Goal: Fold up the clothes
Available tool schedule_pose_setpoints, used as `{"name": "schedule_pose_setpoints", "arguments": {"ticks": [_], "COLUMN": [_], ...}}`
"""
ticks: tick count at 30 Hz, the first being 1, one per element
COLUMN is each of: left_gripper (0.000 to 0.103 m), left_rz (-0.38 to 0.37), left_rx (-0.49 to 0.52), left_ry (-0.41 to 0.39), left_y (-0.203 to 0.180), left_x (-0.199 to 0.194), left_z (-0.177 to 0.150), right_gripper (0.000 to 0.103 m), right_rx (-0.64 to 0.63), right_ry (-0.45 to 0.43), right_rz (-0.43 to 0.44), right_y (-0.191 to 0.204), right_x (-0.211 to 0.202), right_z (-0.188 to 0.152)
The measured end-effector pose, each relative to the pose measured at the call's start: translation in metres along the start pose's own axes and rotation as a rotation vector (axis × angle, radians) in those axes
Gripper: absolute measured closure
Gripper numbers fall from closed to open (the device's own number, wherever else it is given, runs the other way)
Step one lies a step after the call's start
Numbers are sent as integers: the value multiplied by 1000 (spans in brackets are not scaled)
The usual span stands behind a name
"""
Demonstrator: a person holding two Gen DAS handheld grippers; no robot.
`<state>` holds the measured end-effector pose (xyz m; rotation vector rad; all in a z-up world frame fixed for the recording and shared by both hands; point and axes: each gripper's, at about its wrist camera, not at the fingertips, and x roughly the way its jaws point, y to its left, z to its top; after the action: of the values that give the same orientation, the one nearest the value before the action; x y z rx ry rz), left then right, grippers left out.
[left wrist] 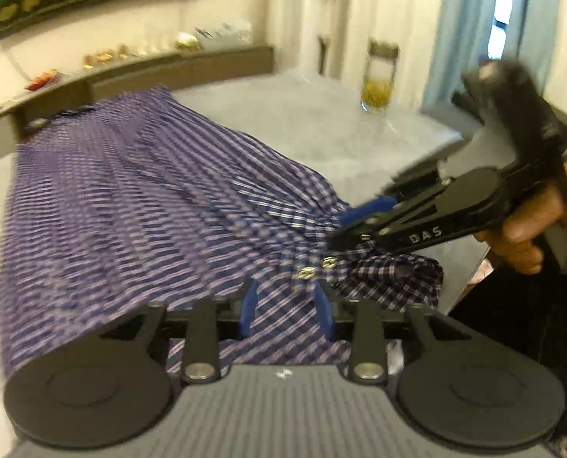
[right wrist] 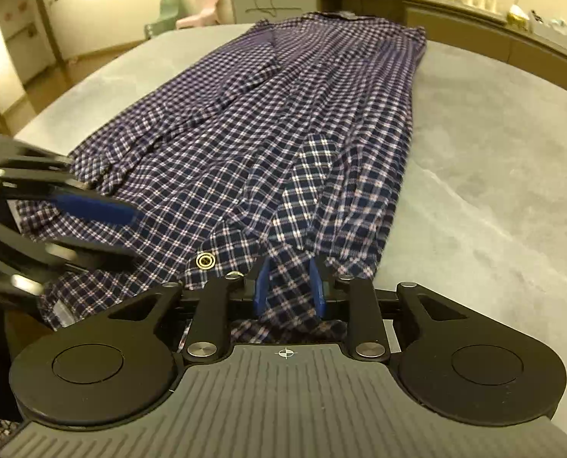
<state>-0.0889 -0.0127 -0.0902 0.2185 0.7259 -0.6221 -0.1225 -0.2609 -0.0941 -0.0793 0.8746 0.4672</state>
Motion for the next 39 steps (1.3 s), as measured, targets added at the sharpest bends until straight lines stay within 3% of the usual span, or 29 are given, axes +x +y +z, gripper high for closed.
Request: {"name": "schedule_pose_setpoints", "arguments": {"ticks": [2,3,5,7,10,13,17,18,19,20,21,23,28,32,36,37,39], "left_gripper": [55,52,44,38,36,34,32,35,39,55,75,86,92,93,93,93,92], "left_rz": [79,117,194,226,208,148,67,46,25,4,-17,-43,-82,-205,-279,-277,-198], "left_rx": [-67,-130,-260,-413,-602,-680,-779,-804,-828,-853,-877,-910,-936,-992,-1070,-1086,-1128], "left_ry": [-41,-49,-63,-37,17,28,41,44,48,51,54,58,48,0,-111,-134,-156], "left_y": [26,42,74,109,146,153,162,165,167,169,171,175,178,191,231,245,281], "left_x": [-32,-50,-88,-108,-103,-88,-69,-64,-59,-54,-49,-41,-38,-49,-45,-36,-3], "left_z": [-4,-11,-28,-50,-78,-81,-84,-85,-86,-87,-88,-90,-91,-70,-9,9,39], "right_gripper": [61,57,53,52,52,50,54,56,65,86,94,98,103,103,103,103,103], "right_rx": [100,162,290,395,456,504,599,594,588,577,570,547,521,516,537,557,611], "right_ry": [-40,-69,-93,-82,-52,-53,-57,-55,-53,-42,-26,-22,-33,-47,-94,-109,-143], "right_rz": [-8,-17,-18,-8,-11,4,91,93,93,91,86,75,76,148,260,281,307], "right_y": [-11,-19,-34,-44,-48,-50,-52,-48,-44,-41,-39,-34,-30,-33,-48,-56,-79], "right_x": [-13,-22,-34,-40,-36,-32,-26,-23,-21,-17,-12,-9,-15,-24,-28,-21,1], "right_z": [-4,-7,-16,-28,-35,-33,-30,-28,-27,-25,-24,-22,-20,-1,61,81,122]}}
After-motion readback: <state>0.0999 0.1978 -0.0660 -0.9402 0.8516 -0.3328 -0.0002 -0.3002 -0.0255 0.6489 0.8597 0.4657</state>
